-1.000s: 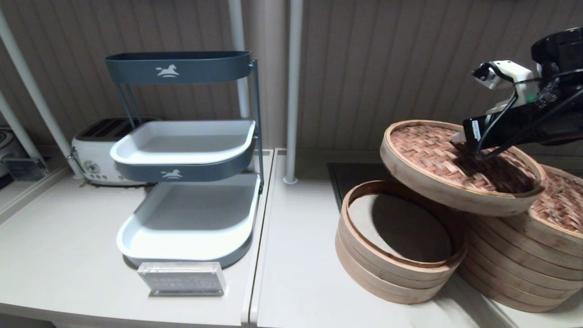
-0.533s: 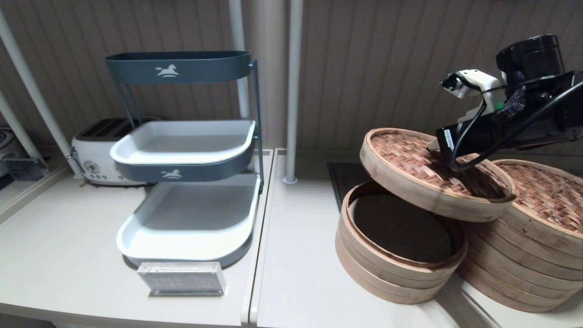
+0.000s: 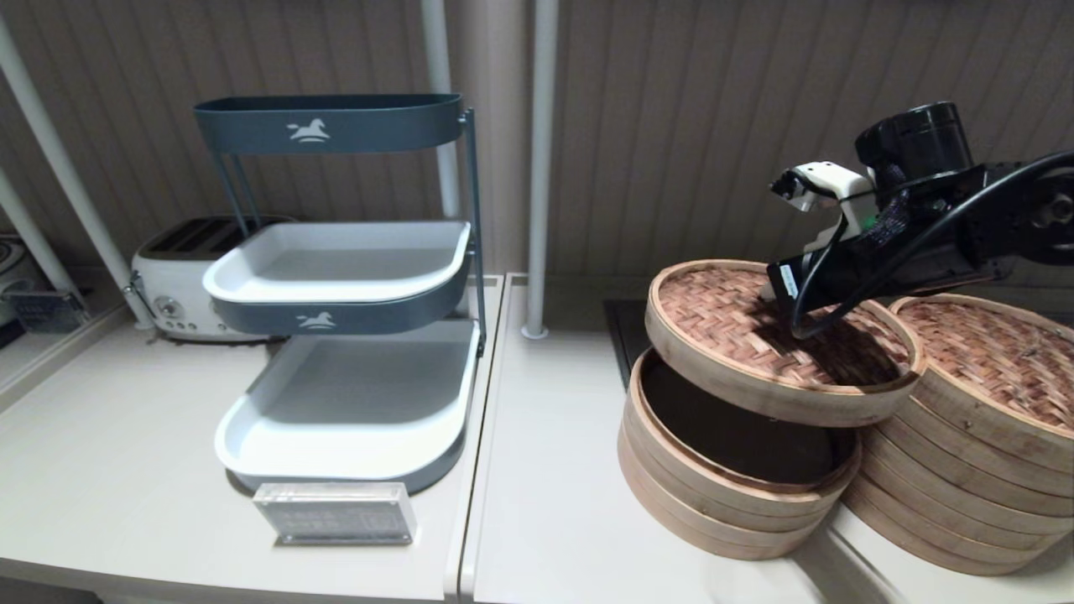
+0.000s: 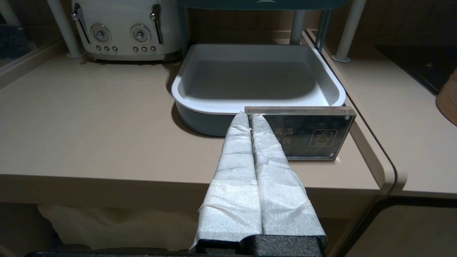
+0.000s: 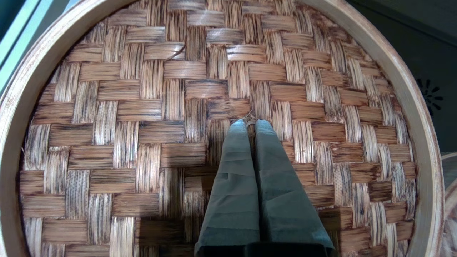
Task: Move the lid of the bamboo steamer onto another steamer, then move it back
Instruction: Put the steamer
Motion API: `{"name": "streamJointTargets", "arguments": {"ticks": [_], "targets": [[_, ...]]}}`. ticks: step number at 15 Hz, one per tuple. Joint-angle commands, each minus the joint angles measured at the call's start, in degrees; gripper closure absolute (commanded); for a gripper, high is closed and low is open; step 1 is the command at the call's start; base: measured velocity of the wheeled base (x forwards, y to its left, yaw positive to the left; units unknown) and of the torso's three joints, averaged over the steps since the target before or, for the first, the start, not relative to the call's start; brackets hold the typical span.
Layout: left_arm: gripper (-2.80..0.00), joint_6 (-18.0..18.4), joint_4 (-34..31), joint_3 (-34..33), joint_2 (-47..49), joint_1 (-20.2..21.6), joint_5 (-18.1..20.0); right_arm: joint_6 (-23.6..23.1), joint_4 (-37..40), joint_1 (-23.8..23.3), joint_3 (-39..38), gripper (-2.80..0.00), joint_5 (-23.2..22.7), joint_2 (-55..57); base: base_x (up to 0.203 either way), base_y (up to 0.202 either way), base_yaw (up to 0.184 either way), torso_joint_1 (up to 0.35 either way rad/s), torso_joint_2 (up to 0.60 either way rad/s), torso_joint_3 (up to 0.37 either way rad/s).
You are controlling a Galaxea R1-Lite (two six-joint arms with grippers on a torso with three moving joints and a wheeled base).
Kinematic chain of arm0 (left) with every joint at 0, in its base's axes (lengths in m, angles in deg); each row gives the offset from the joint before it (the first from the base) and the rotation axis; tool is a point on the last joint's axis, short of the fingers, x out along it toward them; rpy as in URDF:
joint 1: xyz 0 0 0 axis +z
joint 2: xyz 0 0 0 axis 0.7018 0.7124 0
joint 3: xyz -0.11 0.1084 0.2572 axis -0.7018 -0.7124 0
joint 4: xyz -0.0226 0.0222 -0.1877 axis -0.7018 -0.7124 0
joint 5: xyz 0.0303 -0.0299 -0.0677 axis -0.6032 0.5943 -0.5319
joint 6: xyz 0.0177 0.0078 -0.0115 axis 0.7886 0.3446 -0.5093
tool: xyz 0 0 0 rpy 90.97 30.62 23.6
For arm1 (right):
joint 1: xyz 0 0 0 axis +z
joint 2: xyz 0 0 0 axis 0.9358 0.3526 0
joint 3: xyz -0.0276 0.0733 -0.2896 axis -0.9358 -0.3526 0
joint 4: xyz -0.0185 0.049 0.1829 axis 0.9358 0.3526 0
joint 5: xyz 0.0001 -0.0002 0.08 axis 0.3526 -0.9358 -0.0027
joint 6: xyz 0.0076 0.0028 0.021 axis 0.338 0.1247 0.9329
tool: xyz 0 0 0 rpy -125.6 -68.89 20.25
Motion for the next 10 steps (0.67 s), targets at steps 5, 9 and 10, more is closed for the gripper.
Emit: {"name": "streamJointTargets", "arguments": {"ticks": [5, 9, 10], "targets": [[0.00, -0.01, 0.03, -1.58, -0.11, 0.00, 0.02, -0.08, -3.01, 0.44, -2.28, 0.00, 0.28, 2.80, 0.000, 0.000, 0.000, 0.000, 0.00, 0.000], [0.00, -0.01, 0.03, -1.58, -0.11, 0.00, 0.02, -0.08, -4.32, 0.44, -4.29, 0.00, 0.48, 3.59, 0.000, 0.000, 0.000, 0.000, 0.00, 0.000], [0.00, -0.01, 0.03, -1.58, -0.11, 0.00, 0.02, -0.08, -4.91, 0.44, -4.92, 0.00, 0.48, 3.72, 0.000, 0.000, 0.000, 0.000, 0.00, 0.000]]}}
